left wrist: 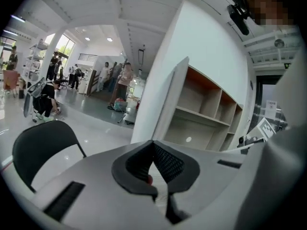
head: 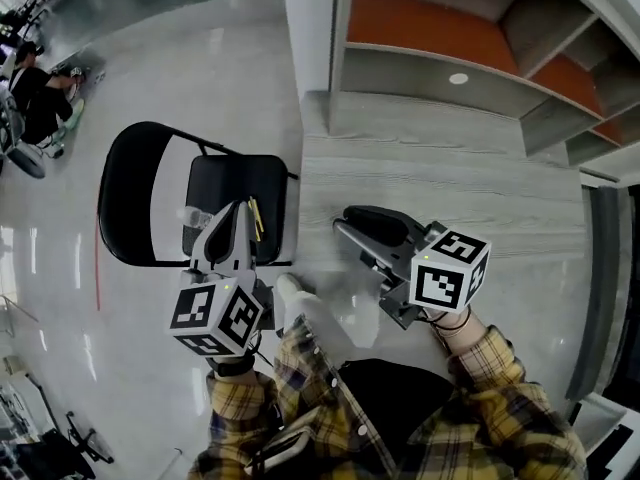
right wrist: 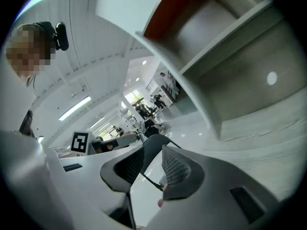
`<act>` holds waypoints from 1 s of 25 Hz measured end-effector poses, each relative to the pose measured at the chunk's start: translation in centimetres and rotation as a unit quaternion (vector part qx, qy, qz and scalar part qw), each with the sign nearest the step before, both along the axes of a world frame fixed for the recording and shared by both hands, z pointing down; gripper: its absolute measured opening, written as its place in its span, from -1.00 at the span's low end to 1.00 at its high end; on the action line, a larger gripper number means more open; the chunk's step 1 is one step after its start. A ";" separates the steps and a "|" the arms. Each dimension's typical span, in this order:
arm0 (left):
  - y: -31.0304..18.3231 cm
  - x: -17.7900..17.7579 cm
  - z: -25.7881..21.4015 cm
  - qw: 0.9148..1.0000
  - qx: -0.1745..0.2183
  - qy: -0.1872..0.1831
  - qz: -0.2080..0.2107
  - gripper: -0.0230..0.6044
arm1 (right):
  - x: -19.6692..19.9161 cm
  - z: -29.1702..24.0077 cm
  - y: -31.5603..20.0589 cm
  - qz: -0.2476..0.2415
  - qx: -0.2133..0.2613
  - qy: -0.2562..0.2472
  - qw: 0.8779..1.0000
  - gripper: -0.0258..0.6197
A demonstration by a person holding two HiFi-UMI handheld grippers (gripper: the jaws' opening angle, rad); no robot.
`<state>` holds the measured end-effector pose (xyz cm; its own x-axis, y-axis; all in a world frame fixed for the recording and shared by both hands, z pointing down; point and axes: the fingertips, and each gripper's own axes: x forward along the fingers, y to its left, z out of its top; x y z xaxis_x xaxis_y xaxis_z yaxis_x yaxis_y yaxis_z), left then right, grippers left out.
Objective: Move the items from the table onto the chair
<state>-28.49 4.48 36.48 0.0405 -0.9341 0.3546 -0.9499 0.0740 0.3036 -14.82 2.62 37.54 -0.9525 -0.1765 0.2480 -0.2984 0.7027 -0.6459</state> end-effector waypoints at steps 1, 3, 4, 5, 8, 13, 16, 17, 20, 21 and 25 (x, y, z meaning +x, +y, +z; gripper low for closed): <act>-0.9 3.0 -0.3 1.000 0.002 0.005 0.011 -0.92 | 3.5 -0.6 -1.0 0.019 0.004 0.000 1.000 -0.53; -2.7 9.0 -1.0 0.999 0.007 0.012 0.034 -0.92 | 10.2 -1.7 -2.8 0.052 0.014 0.001 0.999 -0.53; -3.7 12.0 -1.4 0.999 0.010 0.013 0.045 -0.92 | 13.3 -2.2 -3.6 0.065 0.021 0.004 0.998 -0.54; -4.6 14.9 -1.8 0.998 0.013 0.015 0.056 -0.92 | 16.3 -2.6 -4.4 0.075 0.031 0.010 0.997 -0.55; -7.4 23.3 -3.1 0.995 0.028 0.028 0.090 -0.92 | 24.5 -3.5 -6.7 0.104 0.070 0.040 0.991 -0.71; -9.5 35.1 -4.2 0.986 0.025 0.046 0.157 -0.92 | 34.9 -4.7 -8.4 0.145 0.110 0.077 0.980 -0.80; -10.0 39.5 -4.3 0.981 0.020 0.036 0.190 -0.92 | 38.9 -4.4 -8.8 0.174 0.132 0.114 0.969 -0.86; -10.2 40.5 -4.4 0.979 0.019 0.033 0.198 -0.92 | 39.7 -4.1 -8.9 0.180 0.133 0.122 0.967 -0.86; -10.6 42.9 -4.8 0.974 0.019 0.023 0.225 -0.92 | 41.0 -3.5 -8.8 0.197 0.128 0.129 0.963 -0.87; -10.8 43.6 -5.0 0.971 0.021 0.021 0.235 -0.92 | 41.4 -3.6 -8.8 0.204 0.128 0.130 0.962 -0.87; -11.6 45.5 -5.6 0.962 0.024 0.011 0.272 -0.92 | 42.4 -4.7 -9.9 0.242 0.141 0.132 0.951 -0.87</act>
